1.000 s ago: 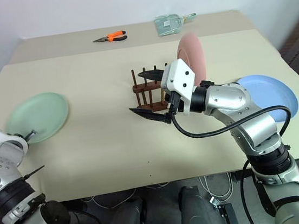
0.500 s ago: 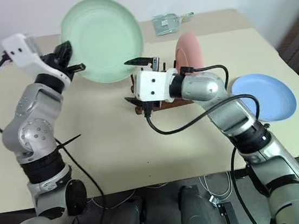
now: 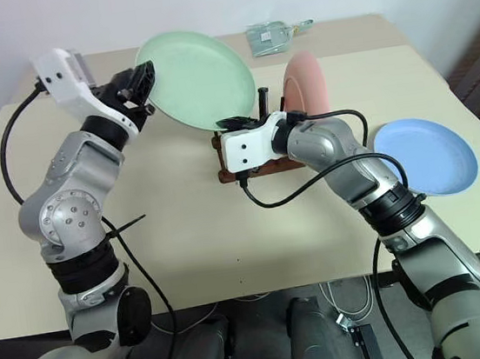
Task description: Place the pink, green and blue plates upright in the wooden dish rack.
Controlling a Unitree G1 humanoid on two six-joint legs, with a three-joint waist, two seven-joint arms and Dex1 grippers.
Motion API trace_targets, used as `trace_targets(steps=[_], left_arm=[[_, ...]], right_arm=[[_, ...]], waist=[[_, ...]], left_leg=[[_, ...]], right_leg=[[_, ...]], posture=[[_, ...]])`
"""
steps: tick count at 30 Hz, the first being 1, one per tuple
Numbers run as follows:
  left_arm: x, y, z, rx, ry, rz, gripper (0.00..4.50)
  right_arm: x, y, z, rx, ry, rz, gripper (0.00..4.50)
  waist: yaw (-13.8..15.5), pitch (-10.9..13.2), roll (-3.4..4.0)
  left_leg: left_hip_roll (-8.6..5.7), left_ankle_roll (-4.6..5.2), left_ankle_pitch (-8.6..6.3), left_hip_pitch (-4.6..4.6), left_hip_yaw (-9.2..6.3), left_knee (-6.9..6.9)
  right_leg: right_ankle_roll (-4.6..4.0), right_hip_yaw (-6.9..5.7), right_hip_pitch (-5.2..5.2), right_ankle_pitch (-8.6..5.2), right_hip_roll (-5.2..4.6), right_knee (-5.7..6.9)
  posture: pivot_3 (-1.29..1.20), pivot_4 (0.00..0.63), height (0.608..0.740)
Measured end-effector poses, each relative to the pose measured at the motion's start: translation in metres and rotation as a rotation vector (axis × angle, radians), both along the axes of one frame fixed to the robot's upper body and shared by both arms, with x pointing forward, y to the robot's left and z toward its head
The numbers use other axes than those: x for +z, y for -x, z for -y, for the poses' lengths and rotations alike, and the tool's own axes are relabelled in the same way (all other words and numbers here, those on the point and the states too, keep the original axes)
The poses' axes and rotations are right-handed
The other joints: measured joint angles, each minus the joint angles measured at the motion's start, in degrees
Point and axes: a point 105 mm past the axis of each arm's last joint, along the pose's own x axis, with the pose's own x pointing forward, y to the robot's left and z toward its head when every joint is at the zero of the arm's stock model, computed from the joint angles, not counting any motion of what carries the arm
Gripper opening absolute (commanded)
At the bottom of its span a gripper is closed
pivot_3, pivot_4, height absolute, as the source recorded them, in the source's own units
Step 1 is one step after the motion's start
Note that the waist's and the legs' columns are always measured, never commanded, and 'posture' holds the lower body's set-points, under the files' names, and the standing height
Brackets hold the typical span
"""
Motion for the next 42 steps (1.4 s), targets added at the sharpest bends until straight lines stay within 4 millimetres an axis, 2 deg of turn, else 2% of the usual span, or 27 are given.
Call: trace_targets(steps=[1, 2, 4, 5, 6, 8, 10, 12, 15, 17, 20, 23, 29, 32, 34, 37, 40, 42], left_arm=[[0.007, -0.001, -0.013, 0.047, 0.023, 0.023, 4.14], [0.013, -0.001, -0.024, 0.087, 0.034, 0.047, 4.46], [0.020, 0.001, -0.046, 0.175, -0.033, 0.089, 4.46], [0.020, 0.002, -0.058, 0.221, -0.117, 0.106, 4.46], [0.016, 0.005, -0.069, 0.254, -0.226, 0.118, 4.46], [-0.008, 0.008, -0.073, 0.219, -0.360, 0.092, 4.46], [-0.049, 0.013, -0.064, 0.096, -0.481, 0.012, 4.46], [-0.089, 0.022, -0.044, -0.083, -0.561, -0.063, 4.46], [-0.120, 0.047, -0.016, -0.345, -0.637, -0.114, 4.46], [-0.133, 0.064, -0.001, -0.488, -0.661, -0.133, 4.46], [-0.140, 0.077, 0.012, -0.596, -0.679, -0.143, 4.46], [-0.142, 0.080, 0.019, -0.633, -0.665, -0.144, 4.46], [-0.141, 0.081, 0.021, -0.636, -0.666, -0.136, 4.46], [-0.141, 0.081, 0.022, -0.637, -0.668, -0.134, 4.50], [-0.142, 0.081, 0.024, -0.639, -0.666, -0.135, 4.50], [-0.142, 0.081, 0.024, -0.636, -0.669, -0.134, 4.50], [-0.142, 0.081, 0.027, -0.644, -0.672, -0.128, 4.50], [-0.143, 0.081, 0.030, -0.657, -0.677, -0.128, 4.50]], right_arm=[[0.002, 0.000, 0.003, -0.008, -0.018, 0.005, 0.00], [0.004, -0.001, 0.006, -0.015, -0.034, 0.007, 0.00], [0.013, 0.000, 0.009, -0.015, -0.146, -0.032, 0.00], [0.022, 0.004, 0.009, 0.001, -0.256, -0.079, 0.00], [0.035, 0.011, 0.010, 0.030, -0.408, -0.158, 0.00], [0.057, 0.024, 0.021, 0.087, -0.656, -0.323, 0.00], [0.074, 0.037, 0.034, 0.154, -0.855, -0.490, 0.00], [0.083, 0.046, 0.044, 0.202, -1.005, -0.644, 0.00], [0.075, 0.051, 0.052, 0.186, -1.093, -0.814, 0.00], [0.062, 0.050, 0.057, 0.142, -1.128, -0.904, 0.00], [0.055, 0.049, 0.058, 0.108, -1.149, -0.962, 0.00], [0.050, 0.043, 0.063, 0.061, -1.183, -0.985, 0.00], [0.035, 0.031, 0.072, -0.044, -1.202, -1.029, 0.00], [0.025, 0.025, 0.072, -0.091, -1.194, -1.065, 1.07], [0.022, 0.023, 0.072, -0.114, -1.174, -1.055, 2.06], [0.028, 0.021, 0.075, -0.125, -1.115, -0.944, 3.55], [0.048, 0.023, 0.087, -0.125, -1.006, -0.732, 3.55], [0.079, 0.027, 0.104, -0.100, -1.004, -0.586, 3.55]], waist=[[0.02, 0.01, -0.01], [-0.04, 0.01, -0.01], [-0.23, 0.01, 0.00], [-0.36, 0.02, 0.03], [-0.48, 0.02, 0.06], [-0.22, 0.00, 0.11], [0.36, -0.01, 0.09], [0.68, 0.00, 0.09], [0.81, 0.01, 0.10], [0.83, 0.12, 0.31], [0.82, 0.15, 0.40], [0.84, 0.15, 0.39], [0.83, 0.15, 0.39], [0.83, 0.15, 0.39], [0.83, 0.15, 0.39], [0.88, 0.15, 0.39], [1.06, 0.15, 0.39], [1.11, 0.16, 0.39]], left_leg=[[0.00, -0.01, 0.00, 0.00, -0.02, 0.00], [0.00, -0.01, 0.00, 0.02, 0.00, -0.02], [0.03, -0.01, 0.01, 0.05, 0.01, -0.06], [0.03, -0.03, 0.02, 0.08, 0.02, -0.13], [0.05, -0.04, 0.03, 0.19, 0.04, -0.23], [0.05, -0.03, 0.02, 0.22, 0.01, -0.31], [0.02, 0.03, -0.01, 0.18, -0.08, -0.32], [0.03, 0.04, -0.02, 0.10, -0.15, -0.28], [0.11, 0.04, -0.03, 0.14, -0.07, -0.29], [0.13, 0.04, -0.03, 0.13, -0.01, -0.30], [0.13, 0.05, -0.02, 0.13, 0.04, -0.32], [0.11, 0.06, -0.01, 0.12, 0.07, -0.32], [0.11, 0.07, -0.01, 0.13, 0.08, -0.32], [0.11, 0.07, -0.01, 0.13, 0.08, -0.32], [0.11, 0.07, -0.01, 0.12, 0.09, -0.32], [0.10, 0.07, -0.01, 0.12, 0.09, -0.31], [0.08, 0.07, -0.01, 0.09, 0.10, -0.30], [0.08, 0.07, -0.01, 0.09, 0.12, -0.29]], right_leg=[[0.00, -0.01, 0.00, 0.00, 0.02, 0.00], [0.00, 0.00, 0.00, 0.00, 0.02, 0.00], [-0.01, 0.03, -0.01, 0.00, 0.06, 0.00], [-0.02, 0.08, -0.03, 0.00, 0.08, 0.02], [-0.03, 0.15, -0.02, 0.01, 0.11, 0.03], [-0.05, 0.16, 0.01, 0.01, 0.09, 0.01], [-0.11, 0.09, 0.05, -0.02, 0.00, -0.03], [-0.30, 0.10, 0.00, -0.06, -0.02, -0.04], [-0.56, 0.08, -0.01, -0.21, 0.02, -0.06], [-0.56, 0.08, -0.04, -0.23, 0.01, -0.04], [-0.55, 0.08, -0.06, -0.24, 0.02, -0.04], [-0.53, 0.08, -0.06, -0.23, 0.01, -0.05], [-0.51, 0.08, -0.06, -0.23, 0.01, -0.05], [-0.50, 0.08, -0.06, -0.24, 0.01, -0.04], [-0.47, 0.08, -0.06, -0.25, 0.01, -0.04], [-0.31, 0.07, -0.06, -0.35, 0.01, -0.05], [-0.26, 0.06, -0.04, -0.38, 0.00, -0.08], [-0.26, 0.07, -0.04, -0.38, -0.01, -0.09]], posture=[[0.00, 0.150, 0.740], [0.00, 0.150, 0.740], [0.00, 0.150, 0.740], [0.00, 0.150, 0.740], [0.00, 0.150, 0.740], [0.00, 0.150, 0.740], [0.00, 0.150, 0.740], [0.00, 0.150, 0.740], [0.00, 0.150, 0.740], [0.00, 0.150, 0.740], [0.00, 0.150, 0.740], [0.00, 0.150, 0.740], [0.00, 0.150, 0.740], [0.00, 0.150, 0.740], [0.00, 0.150, 0.740], [0.00, 0.150, 0.740], [0.00, 0.150, 0.740], [0.00, 0.150, 0.740]])
